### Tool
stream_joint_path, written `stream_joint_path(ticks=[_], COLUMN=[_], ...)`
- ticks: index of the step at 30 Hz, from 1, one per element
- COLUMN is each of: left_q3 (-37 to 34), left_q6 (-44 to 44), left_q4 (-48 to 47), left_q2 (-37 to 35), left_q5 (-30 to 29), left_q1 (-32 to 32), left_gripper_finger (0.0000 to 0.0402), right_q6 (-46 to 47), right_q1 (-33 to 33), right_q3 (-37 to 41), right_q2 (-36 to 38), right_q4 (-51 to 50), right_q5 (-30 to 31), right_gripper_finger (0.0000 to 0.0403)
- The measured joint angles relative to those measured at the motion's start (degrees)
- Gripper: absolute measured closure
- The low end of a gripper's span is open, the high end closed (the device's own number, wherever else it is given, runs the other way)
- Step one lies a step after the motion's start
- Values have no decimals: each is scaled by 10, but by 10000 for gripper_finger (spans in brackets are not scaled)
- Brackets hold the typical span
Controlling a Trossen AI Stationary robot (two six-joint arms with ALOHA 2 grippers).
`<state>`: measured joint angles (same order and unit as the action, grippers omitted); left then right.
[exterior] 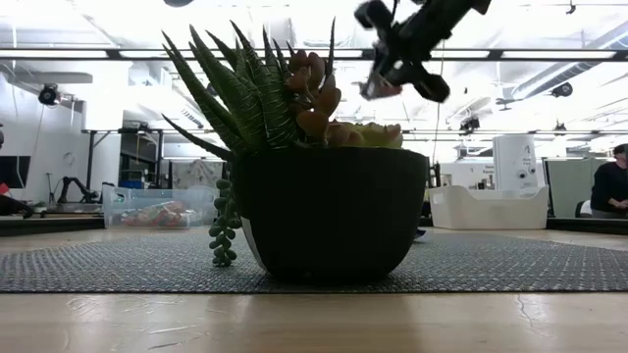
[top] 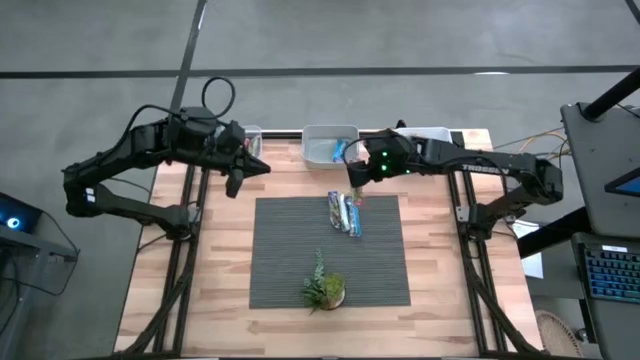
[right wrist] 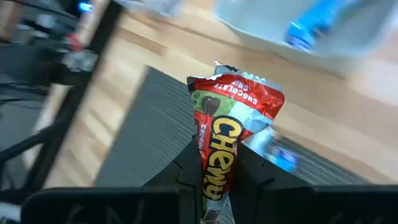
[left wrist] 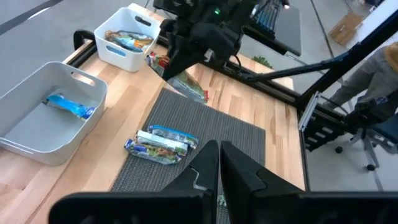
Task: Pick and place Granola Bars by type
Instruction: Put the red granola bar into the transparent bin
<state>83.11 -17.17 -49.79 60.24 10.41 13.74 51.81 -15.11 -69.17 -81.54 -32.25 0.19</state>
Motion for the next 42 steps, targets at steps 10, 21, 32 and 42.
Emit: stream_joint_path(ticks=[10, 21, 32, 42], left_q3=[0, 0, 0, 0], left_q6=[-33, -37, -37, -20], left_q4=[77, 208, 324, 439], left_q2=[37, 81, 138, 150], left_q5=[1, 2, 61, 96], left_q1=[0, 0, -5, -9], left_gripper_finger=[401, 335, 229, 225], right_q6=[-100, -152, -267, -358], right_q1=[18, 18, 18, 23], right_q3=[0, 0, -30, -117], right_q2=[60, 134, 144, 128], right_q4=[144, 216, 243, 241], right_q5=[-23, -31, -38, -91], right_gripper_finger=[360, 360, 360, 360])
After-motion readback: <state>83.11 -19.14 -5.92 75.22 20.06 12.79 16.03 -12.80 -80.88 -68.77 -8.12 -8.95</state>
